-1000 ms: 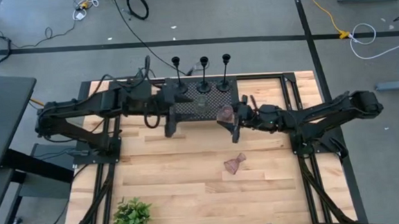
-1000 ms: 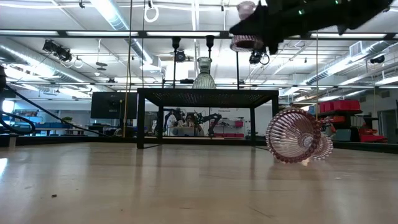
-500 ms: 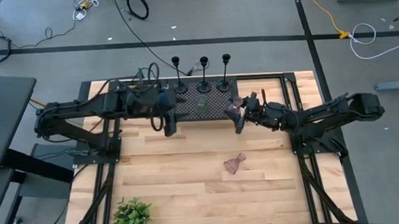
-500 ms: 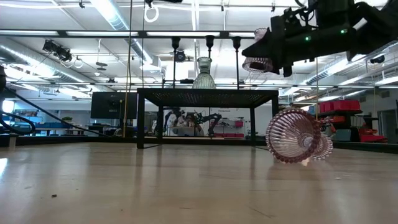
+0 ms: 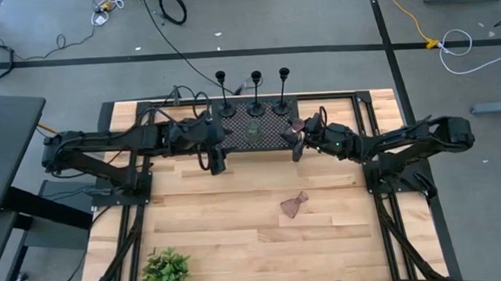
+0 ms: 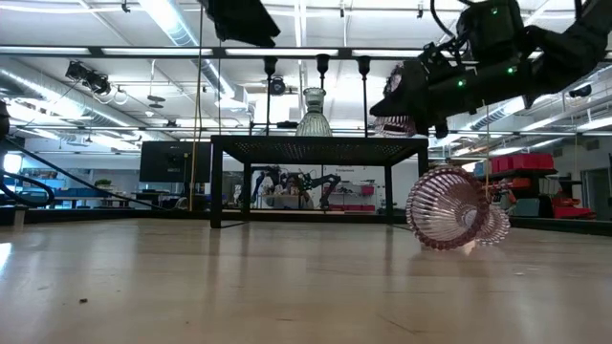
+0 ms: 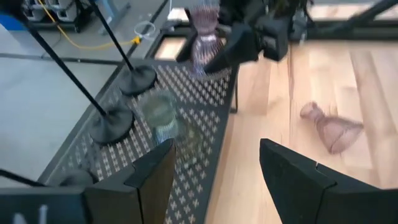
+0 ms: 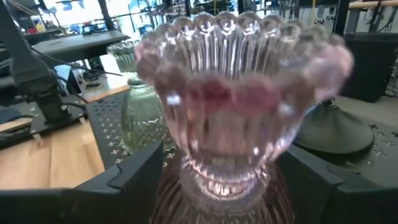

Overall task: Pick & Place candle stick holders
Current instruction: Put the left purple glass candle holder on the shelf aligned with the other green glass candle holder

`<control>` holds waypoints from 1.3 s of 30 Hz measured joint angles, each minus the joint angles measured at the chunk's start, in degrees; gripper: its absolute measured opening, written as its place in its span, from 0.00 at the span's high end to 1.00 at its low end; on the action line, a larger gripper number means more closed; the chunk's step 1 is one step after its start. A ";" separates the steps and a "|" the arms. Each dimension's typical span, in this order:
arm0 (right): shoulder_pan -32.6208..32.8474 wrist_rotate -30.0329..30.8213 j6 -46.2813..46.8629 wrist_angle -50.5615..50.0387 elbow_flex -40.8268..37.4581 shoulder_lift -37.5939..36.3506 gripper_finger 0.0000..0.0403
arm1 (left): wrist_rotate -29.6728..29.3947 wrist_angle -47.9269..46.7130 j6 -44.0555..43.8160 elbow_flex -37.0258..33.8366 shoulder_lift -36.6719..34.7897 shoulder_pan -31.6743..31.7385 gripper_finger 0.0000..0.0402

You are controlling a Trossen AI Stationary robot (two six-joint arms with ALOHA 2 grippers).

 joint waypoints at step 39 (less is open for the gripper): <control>-3.42 -5.95 0.79 4.43 4.42 11.09 0.30 | 0.07 2.29 -2.61 -2.01 0.07 -0.07 0.42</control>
